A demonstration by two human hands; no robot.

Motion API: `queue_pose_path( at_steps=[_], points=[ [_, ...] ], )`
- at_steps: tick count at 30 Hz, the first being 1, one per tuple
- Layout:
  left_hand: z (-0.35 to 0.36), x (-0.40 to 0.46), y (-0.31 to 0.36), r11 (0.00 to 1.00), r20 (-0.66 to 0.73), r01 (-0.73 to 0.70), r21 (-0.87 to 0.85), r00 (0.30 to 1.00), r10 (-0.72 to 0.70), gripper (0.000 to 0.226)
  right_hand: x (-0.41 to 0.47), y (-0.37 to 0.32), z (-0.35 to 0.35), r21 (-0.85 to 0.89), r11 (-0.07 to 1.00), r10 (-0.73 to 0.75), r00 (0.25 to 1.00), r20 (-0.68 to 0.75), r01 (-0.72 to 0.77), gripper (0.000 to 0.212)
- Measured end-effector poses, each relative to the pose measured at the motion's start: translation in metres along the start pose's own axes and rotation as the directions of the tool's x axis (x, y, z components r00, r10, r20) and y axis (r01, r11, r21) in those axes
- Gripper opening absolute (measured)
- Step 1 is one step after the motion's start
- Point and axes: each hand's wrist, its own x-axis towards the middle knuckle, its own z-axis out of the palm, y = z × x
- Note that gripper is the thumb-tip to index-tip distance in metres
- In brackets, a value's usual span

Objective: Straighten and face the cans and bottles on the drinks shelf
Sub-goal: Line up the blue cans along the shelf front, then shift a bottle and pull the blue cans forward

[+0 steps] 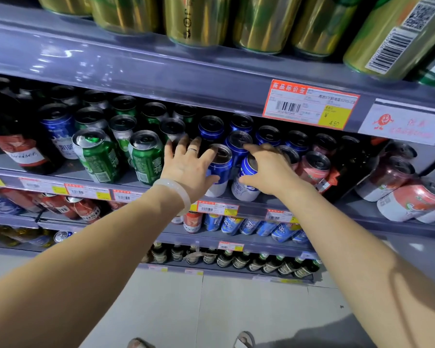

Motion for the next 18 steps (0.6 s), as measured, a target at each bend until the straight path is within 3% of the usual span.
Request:
queue_pose_path(
  at_steps=[11, 14, 18],
  points=[
    [0.008, 0.002, -0.009, 0.997, -0.025, 0.069, 0.019, 0.997, -0.069, 0.061, 0.012, -0.018, -0.006, -0.052, 0.996, 0.064, 0.998, -0.019, -0.065, 0.08],
    [0.013, -0.009, -0.008, 0.996, -0.134, 0.083, 0.029, 0.988, -0.079, 0.067, 0.009, -0.029, -0.004, -0.067, 0.997, 0.037, 0.997, -0.07, -0.042, 0.081],
    [0.018, -0.036, -0.023, 0.996, -0.253, 0.043, -0.074, 0.965, -0.061, 0.07, 0.004, -0.058, 0.002, 0.022, 0.996, -0.078, 0.986, -0.148, 0.082, 0.066]
  ],
)
